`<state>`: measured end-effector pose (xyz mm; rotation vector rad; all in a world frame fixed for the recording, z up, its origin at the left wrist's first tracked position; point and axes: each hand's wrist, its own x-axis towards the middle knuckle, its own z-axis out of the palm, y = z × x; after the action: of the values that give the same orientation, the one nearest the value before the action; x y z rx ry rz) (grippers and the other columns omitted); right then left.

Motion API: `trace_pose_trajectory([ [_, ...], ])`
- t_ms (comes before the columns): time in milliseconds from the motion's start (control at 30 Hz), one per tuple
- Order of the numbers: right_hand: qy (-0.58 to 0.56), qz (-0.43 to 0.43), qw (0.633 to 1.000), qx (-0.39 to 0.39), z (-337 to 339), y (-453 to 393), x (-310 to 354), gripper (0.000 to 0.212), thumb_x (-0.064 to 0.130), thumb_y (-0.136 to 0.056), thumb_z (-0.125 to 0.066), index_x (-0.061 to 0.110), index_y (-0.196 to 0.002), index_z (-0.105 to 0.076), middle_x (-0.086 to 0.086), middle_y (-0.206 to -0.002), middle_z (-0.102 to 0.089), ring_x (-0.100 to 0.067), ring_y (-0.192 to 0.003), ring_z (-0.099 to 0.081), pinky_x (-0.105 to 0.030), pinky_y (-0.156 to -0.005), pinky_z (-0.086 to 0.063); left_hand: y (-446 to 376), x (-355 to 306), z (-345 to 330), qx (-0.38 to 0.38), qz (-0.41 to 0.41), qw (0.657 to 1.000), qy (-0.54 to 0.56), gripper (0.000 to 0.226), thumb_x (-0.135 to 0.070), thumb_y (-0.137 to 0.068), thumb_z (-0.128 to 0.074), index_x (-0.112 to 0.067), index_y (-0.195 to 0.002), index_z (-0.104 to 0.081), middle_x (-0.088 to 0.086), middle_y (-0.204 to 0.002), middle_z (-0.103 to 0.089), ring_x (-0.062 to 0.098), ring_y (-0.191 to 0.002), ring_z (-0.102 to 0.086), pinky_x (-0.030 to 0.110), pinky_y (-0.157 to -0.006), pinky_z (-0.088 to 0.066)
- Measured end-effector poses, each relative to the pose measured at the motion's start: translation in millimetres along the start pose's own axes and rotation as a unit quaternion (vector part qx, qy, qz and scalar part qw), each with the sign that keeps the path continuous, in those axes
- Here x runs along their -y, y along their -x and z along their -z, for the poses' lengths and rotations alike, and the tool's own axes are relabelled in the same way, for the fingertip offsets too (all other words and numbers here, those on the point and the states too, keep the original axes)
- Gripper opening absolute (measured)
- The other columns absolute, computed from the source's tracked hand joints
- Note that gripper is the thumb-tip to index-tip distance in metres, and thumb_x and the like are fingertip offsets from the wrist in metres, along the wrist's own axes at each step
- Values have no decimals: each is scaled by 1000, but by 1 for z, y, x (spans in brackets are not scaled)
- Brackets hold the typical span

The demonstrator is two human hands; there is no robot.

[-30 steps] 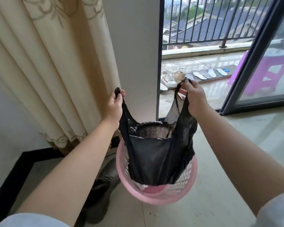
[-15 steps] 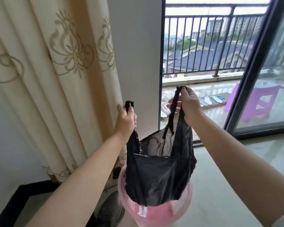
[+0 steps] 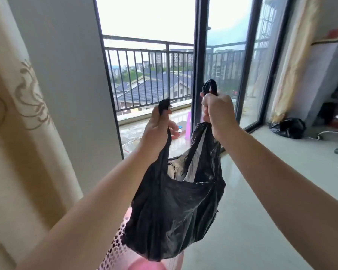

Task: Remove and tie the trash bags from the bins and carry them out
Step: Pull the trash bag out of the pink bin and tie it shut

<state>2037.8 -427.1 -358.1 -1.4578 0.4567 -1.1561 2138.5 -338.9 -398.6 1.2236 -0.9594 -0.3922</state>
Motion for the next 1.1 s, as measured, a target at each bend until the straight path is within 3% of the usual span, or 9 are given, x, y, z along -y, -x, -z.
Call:
trace_pose_trajectory([
  [200,127,91,986,-53,63,16,11,24,10,-98,-30,11,-92,-52,0,-60,-50,-4,-50,-52,-14,-53,-43,7,-6,-68,31,-7,997,77,26,-20,-99,-29,-24,-77,-41,-9,-26,-33,-1,-24,-26,9,-29,-22],
  [300,130,142,978,-80,94,15,9,24,13,-99,-27,11,-108,-48,1,-49,-43,-2,-31,-43,-18,-45,-44,5,-9,-97,26,-5,994,107,33,-19,-100,-26,-18,-70,-40,-8,-25,-34,-2,-22,-25,9,-28,-20],
  [400,34,156,983,-87,128,5,21,25,17,-100,-28,29,-94,-49,10,-39,-39,-4,-30,-31,-20,-35,-35,2,-11,-122,32,7,989,145,40,-10,-96,-21,-13,-61,-42,-7,-24,-32,0,-22,-24,10,-27,-19],
  [567,138,-12,990,-38,170,6,-2,26,1,-86,-38,20,-74,-50,12,-37,-34,0,-24,-27,-10,-28,-22,5,24,-165,16,113,993,44,39,-2,-89,-21,-13,-54,-35,-9,-23,-30,5,-26,-25,8,-29,-16],
  [700,170,-133,976,13,194,30,-55,31,-3,-89,-29,10,-69,-49,-2,-52,-33,-4,-29,-29,-16,-33,-23,38,79,-188,52,140,982,119,34,3,-93,-21,-13,-66,-36,0,-50,-33,1,-28,-28,13,-33,-23],
  [800,356,-55,932,34,215,54,-95,25,17,-97,-29,13,-103,-53,-8,-65,-58,-12,-55,-56,-32,-69,-46,67,118,-198,55,113,981,150,31,-9,-100,-24,-17,-74,-39,-3,-46,-52,3,-34,-44,15,-41,-38],
  [867,453,-11,891,37,234,70,-122,33,26,-97,-29,27,-127,-43,-8,-76,-65,-21,-76,-62,-33,-90,-45,90,146,-203,54,91,989,106,32,-15,-101,-23,-21,-76,-41,-7,-42,-60,2,-39,-54,17,-49,-46],
  [967,404,-66,912,25,256,88,-162,38,27,-98,-28,27,-135,-36,-4,-74,-57,-24,-65,-57,-13,-50,-45,124,186,-204,20,68,997,-1,30,-14,-100,-24,-26,-77,-40,-7,-37,-47,0,-30,-42,17,-40,-40],
  [1100,378,-172,907,71,279,97,-216,29,23,-96,-34,26,-123,-46,4,-69,-44,-23,-71,-47,-27,-62,-37,149,229,-185,-87,178,974,112,24,-10,-97,-30,-20,-77,-36,-10,-42,-35,0,-31,-29,15,-36,-25],
])
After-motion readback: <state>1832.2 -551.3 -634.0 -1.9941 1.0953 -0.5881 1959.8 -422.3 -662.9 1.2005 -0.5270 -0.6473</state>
